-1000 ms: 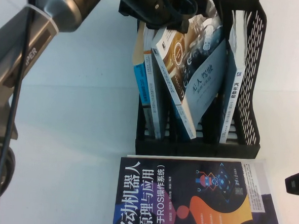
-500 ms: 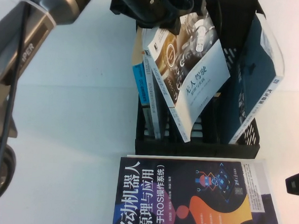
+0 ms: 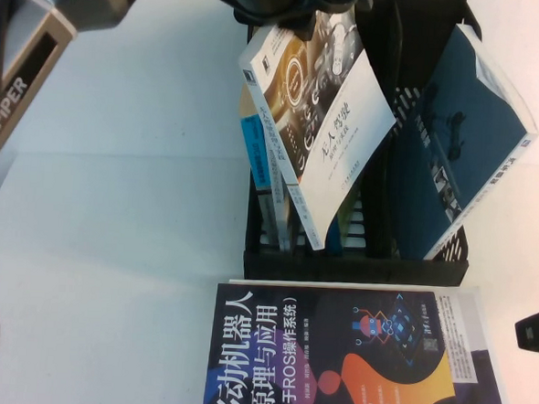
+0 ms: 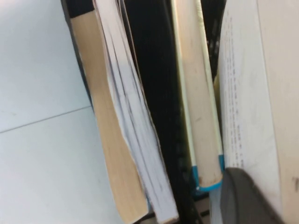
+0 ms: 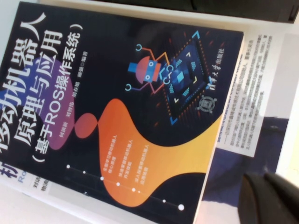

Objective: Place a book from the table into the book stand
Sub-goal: Place the book on the book shelf

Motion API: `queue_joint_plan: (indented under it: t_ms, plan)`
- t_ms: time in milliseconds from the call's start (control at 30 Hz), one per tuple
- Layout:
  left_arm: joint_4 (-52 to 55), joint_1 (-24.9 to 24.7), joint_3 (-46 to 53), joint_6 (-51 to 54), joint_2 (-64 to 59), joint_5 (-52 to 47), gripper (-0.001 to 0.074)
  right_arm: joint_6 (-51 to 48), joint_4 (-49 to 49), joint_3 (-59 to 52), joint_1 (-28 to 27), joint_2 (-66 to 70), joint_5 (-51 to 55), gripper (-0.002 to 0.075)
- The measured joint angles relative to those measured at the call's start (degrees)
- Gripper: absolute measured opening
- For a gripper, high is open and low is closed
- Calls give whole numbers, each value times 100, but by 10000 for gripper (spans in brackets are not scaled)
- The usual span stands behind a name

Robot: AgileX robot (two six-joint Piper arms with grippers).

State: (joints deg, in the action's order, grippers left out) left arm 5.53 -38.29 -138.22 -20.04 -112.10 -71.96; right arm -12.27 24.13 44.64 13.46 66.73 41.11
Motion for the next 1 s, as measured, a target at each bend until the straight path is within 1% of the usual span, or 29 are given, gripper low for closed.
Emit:
queue_joint_plan:
  t_ms: [200,633,733,900,1000]
  plan:
    - [252,-35,0,-203,-14,-48,99,0,0,0,0,0,0,-3]
    - [186,-35,0,-268,-14,-48,99,0,-9,0,0,0,-10,-3]
    - [301,-131,0,-268,8,-48,99,0,-9,0,0,0,-10,-3]
    - [883,-499,0,-278,164,-48,99,0,-9,0,0,0,-10,-3]
    - [1074,-614,0,-332,246,-48,99,0,-9,0,0,0,-10,-3]
